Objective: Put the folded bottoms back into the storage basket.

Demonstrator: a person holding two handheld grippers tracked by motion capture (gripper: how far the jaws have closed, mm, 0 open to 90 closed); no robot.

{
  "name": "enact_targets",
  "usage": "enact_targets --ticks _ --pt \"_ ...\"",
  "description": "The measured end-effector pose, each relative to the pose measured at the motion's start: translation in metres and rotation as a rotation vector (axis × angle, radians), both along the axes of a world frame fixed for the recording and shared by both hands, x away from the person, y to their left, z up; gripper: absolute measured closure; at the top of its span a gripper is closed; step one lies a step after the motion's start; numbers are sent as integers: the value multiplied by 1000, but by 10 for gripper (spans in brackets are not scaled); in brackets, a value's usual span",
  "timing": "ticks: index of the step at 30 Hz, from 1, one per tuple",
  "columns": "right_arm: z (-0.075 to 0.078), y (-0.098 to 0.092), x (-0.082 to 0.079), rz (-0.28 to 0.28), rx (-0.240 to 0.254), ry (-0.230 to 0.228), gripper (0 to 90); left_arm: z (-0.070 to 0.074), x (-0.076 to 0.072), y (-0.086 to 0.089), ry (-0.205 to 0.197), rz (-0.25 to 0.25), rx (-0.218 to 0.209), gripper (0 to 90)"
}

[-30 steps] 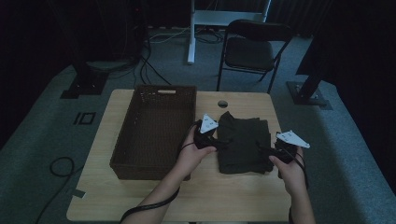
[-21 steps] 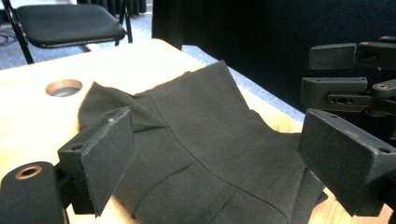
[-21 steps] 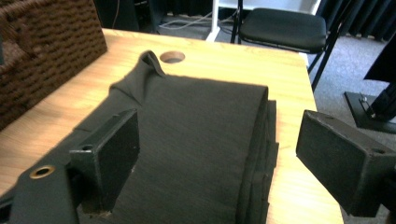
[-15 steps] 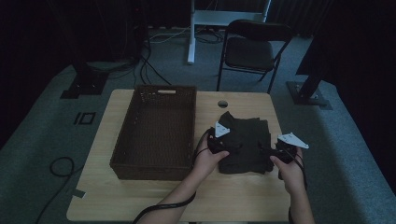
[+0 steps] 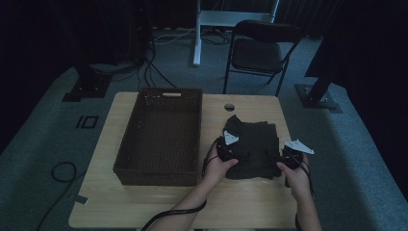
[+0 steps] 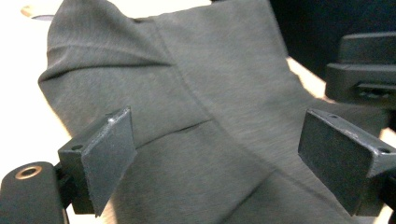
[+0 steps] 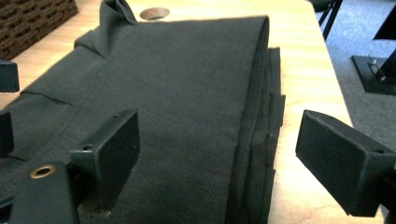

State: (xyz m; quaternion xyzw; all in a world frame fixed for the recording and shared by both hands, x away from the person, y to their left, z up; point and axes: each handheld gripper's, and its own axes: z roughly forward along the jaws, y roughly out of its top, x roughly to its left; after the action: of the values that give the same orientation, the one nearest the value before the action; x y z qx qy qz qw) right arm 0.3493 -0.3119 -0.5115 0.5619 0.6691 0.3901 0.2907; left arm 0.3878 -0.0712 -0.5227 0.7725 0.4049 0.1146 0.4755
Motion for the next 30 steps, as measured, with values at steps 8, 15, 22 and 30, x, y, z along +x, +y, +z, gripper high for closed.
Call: enact_targets --ticks 8,15,22,30 --pt "-12 -1 4 -9 15 32 134 -11 6 9 28 22 0 112" --pt "-21 -2 7 -25 7 66 133 -16 8 11 59 7 3 112" --pt "-31 -1 10 -38 31 110 132 -20 12 12 97 14 -1 92" --pt "-33 0 14 -57 63 148 127 -24 16 10 124 33 -8 29"
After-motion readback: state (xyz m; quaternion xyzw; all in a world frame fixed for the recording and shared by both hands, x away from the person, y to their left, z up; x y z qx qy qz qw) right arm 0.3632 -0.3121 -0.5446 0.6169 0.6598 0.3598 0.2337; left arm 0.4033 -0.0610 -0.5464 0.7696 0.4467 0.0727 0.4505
